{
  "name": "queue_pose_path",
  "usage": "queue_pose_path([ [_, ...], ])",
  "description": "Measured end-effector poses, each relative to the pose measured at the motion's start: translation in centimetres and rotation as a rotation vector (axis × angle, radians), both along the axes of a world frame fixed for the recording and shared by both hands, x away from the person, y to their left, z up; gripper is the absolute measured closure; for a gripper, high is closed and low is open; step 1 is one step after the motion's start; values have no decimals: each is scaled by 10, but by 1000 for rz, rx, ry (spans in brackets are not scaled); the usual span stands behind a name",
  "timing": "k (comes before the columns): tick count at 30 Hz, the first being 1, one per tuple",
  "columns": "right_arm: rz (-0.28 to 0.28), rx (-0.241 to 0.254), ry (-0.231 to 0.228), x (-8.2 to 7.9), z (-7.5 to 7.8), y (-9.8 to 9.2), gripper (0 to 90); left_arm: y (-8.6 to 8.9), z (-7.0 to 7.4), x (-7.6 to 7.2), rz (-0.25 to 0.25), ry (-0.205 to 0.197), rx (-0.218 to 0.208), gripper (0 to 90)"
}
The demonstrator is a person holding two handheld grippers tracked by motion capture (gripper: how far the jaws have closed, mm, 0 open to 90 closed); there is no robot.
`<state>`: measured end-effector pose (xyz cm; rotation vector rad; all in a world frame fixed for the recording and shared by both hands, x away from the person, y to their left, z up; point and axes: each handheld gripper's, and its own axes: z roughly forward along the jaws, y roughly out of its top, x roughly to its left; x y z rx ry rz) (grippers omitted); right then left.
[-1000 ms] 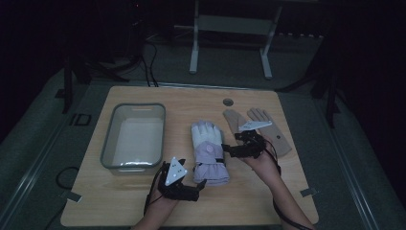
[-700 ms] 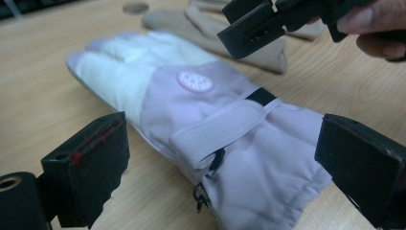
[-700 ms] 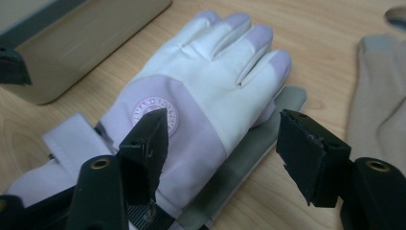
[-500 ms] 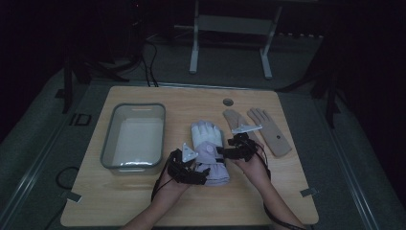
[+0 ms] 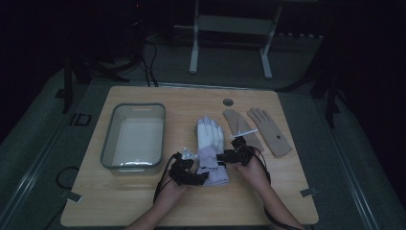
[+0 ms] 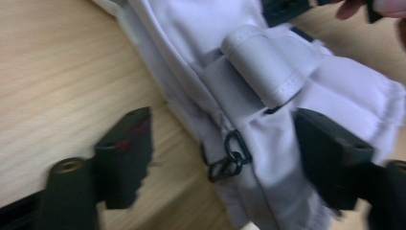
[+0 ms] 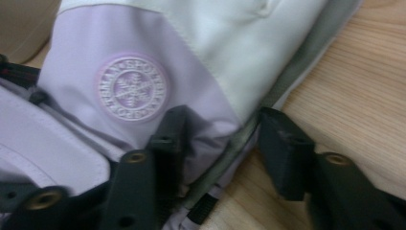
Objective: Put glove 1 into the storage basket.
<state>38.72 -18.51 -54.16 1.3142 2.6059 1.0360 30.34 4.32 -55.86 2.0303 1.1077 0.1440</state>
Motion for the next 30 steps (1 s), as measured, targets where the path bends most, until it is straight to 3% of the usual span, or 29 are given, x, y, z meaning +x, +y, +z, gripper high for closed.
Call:
queue_pose_path([
  [2,15,-20,-11,-2,1,4,623,0,0,1,-20,12,-12,387],
  [3,22,-39,-16,-3,2,6,663,1,-1,3,-45,49,-38,437],
  [5,27,-51,-21,-3,3,8,694,3,-1,5,-56,71,-49,496],
  [10,11,-60,-48,-7,6,10,784,2,4,3,-61,58,-35,685],
  [13,8,-59,-53,-8,8,10,803,0,7,1,-65,48,-28,719],
  [20,16,-55,-56,-9,18,8,816,2,17,1,-65,50,-55,737],
  [30,9,7,-129,-13,54,6,820,11,49,3,-70,-5,-68,742],
])
